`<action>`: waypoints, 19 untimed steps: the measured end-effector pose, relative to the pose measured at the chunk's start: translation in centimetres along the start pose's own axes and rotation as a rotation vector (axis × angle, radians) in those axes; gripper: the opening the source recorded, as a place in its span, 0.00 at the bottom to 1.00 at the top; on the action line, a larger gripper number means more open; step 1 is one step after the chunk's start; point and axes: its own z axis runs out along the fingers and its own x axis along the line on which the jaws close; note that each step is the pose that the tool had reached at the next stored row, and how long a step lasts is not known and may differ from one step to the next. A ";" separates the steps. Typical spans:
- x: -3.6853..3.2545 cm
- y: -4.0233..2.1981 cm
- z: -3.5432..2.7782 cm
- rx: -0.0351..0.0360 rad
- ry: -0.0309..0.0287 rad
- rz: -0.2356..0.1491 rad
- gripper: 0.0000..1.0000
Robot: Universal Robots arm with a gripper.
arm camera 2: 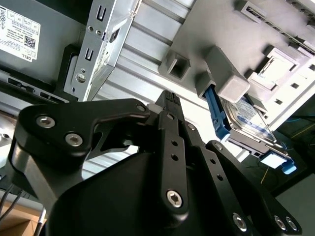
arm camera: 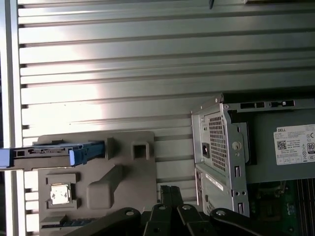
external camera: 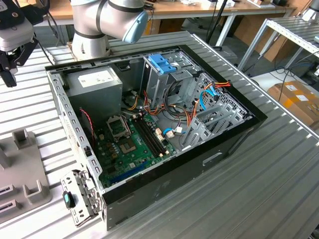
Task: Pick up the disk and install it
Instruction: 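Reach for the disk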
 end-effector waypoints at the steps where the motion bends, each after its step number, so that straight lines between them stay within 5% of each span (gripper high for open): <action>1: 0.04 0.06 0.00 0.0001 0.0001 0.000 0.11; 7: 0.24 0.08 0.00 0.0000 0.0001 0.000 0.11; 19: 2.26 -0.07 -0.03 0.0000 0.0000 0.000 0.11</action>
